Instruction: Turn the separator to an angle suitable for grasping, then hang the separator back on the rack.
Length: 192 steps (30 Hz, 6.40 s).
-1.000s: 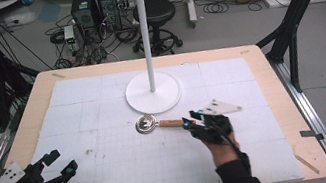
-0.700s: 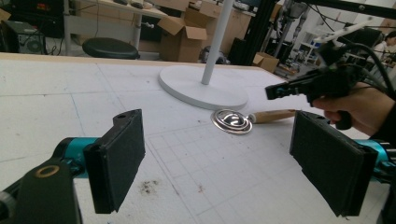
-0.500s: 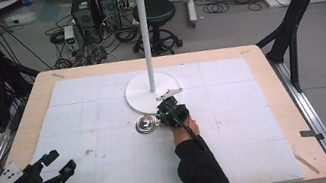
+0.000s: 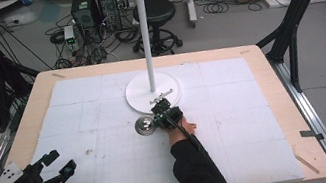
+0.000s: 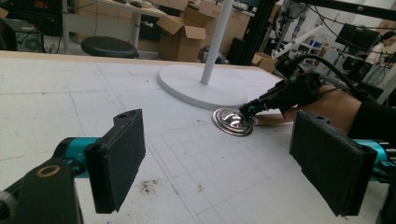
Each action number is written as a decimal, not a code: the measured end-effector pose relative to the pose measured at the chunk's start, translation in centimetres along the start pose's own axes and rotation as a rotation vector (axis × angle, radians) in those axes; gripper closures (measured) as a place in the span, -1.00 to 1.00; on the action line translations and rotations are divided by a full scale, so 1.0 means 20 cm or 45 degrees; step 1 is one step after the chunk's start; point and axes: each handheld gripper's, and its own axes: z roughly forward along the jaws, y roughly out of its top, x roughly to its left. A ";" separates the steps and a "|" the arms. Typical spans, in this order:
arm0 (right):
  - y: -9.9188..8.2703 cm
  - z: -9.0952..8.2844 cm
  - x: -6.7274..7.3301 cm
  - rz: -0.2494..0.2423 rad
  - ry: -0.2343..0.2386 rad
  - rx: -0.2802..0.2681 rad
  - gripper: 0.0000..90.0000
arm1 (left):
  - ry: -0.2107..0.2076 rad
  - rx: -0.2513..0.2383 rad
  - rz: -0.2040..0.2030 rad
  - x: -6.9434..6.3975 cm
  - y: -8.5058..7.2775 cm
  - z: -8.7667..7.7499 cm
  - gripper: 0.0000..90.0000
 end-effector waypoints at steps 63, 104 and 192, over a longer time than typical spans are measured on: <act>-0.22 -0.16 -0.42 -0.103 0.192 -0.191 0.98 | 0.017 0.027 -0.006 0.01 -0.01 0.00 -0.57; -0.31 -0.54 -0.16 -0.080 0.191 -0.474 -0.22 | -0.052 0.032 -0.001 -0.04 0.00 0.02 -0.52; -0.92 -1.04 -0.42 0.145 -0.077 -0.636 -0.61 | -0.204 0.872 0.337 -0.34 -0.13 0.89 -0.02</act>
